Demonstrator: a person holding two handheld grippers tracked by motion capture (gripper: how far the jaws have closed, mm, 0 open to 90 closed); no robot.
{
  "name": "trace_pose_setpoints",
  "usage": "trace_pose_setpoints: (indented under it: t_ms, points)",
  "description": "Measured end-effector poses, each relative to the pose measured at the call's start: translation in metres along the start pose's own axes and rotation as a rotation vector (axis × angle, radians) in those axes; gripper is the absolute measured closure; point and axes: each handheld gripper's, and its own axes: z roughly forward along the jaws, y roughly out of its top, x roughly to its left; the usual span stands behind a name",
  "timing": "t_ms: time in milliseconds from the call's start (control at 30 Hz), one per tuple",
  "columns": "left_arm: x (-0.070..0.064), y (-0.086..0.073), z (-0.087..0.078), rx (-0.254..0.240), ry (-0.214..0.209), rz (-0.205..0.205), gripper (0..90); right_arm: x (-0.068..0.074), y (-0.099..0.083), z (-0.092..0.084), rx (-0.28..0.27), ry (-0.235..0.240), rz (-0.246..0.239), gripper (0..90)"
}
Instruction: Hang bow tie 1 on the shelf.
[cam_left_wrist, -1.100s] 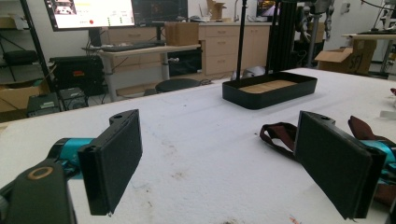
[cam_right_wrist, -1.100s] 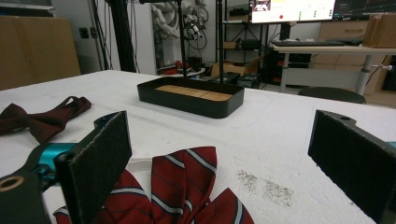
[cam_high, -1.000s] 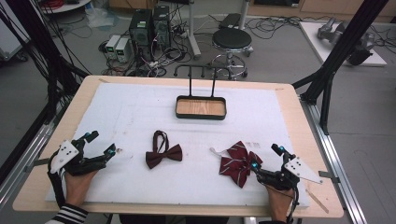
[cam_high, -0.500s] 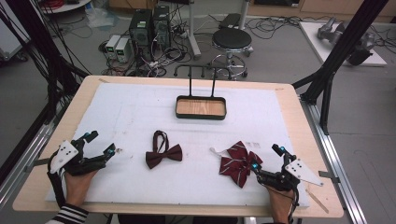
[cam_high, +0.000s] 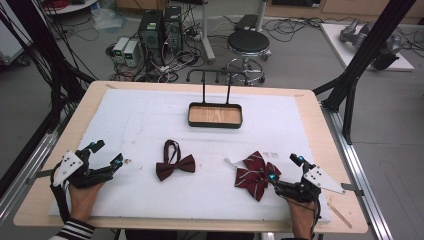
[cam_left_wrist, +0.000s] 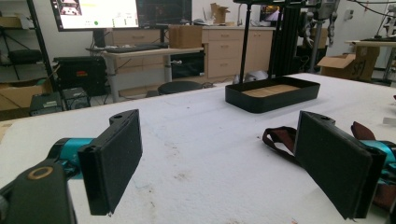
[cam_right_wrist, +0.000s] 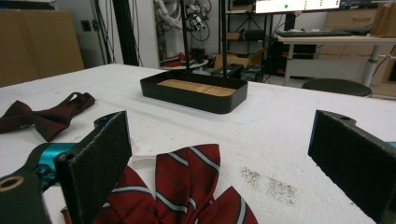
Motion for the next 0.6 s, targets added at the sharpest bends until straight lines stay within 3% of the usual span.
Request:
trace_pose_setpoints:
  t_ms: [233, 467, 600]
  points:
    - [0.000, 0.000, 0.000, -0.003, 0.001, -0.003, 15.9, 0.004, 0.018, -0.002, 0.044, 0.042, -0.025, 5.0]
    - [0.000, 0.000, 0.000, -0.007, 0.001, -0.005, 15.9, 0.004, 0.030, 0.003, 0.154, 0.088, -0.061, 5.1]
    - [0.000, 0.000, -0.001, -0.009, 0.001, -0.005, 15.9, 0.004, 0.035, 0.006, 0.246, 0.113, -0.093, 5.1]
